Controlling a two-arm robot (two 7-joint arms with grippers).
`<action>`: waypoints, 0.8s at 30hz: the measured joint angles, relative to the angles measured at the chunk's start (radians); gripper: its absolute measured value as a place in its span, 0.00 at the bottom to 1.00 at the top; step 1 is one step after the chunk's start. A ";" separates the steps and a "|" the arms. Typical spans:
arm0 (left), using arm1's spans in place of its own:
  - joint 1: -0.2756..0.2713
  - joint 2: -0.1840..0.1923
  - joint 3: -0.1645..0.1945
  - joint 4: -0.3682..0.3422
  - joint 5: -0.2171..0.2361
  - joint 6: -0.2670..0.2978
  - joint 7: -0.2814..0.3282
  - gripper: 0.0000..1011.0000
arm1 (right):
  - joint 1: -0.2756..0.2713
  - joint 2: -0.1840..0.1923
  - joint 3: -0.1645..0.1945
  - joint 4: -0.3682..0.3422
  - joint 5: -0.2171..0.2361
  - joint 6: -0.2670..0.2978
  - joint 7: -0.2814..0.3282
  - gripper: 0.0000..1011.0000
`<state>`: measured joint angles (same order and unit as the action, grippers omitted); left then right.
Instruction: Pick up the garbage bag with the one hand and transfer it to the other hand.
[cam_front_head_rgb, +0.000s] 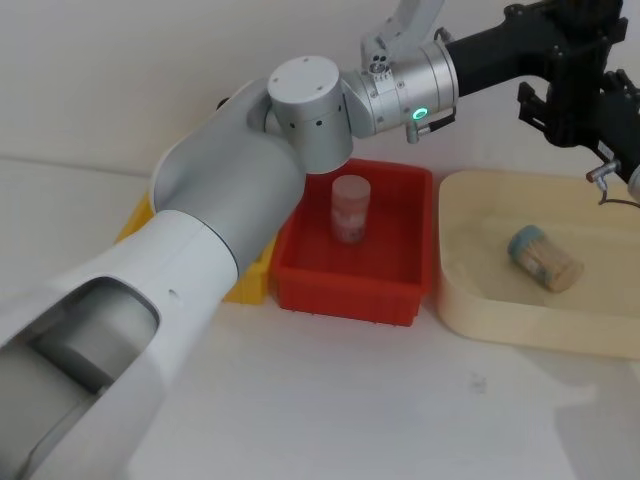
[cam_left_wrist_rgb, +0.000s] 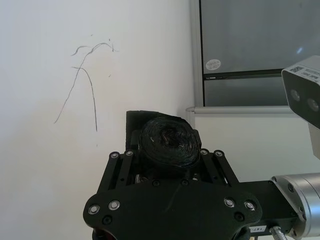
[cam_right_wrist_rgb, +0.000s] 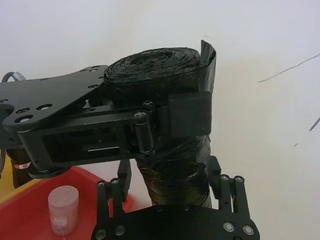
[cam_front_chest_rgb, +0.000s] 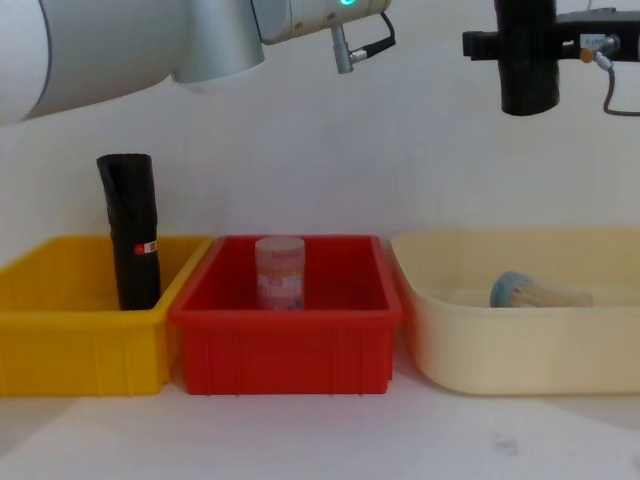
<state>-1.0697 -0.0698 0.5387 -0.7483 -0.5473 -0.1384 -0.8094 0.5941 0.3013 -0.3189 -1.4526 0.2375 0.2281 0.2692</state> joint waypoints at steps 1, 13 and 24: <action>0.000 0.000 0.000 0.000 0.000 0.000 0.000 0.50 | 0.000 0.000 0.000 0.000 -0.001 0.001 0.000 0.92; 0.000 0.000 0.000 0.000 0.000 0.000 0.000 0.50 | 0.001 0.001 -0.006 -0.003 -0.013 0.008 -0.003 0.59; 0.000 0.000 0.000 0.000 0.000 0.000 0.000 0.50 | 0.002 0.001 -0.008 -0.005 -0.017 0.011 -0.005 0.53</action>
<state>-1.0697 -0.0698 0.5387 -0.7483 -0.5474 -0.1385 -0.8094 0.5961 0.3020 -0.3264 -1.4571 0.2201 0.2388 0.2645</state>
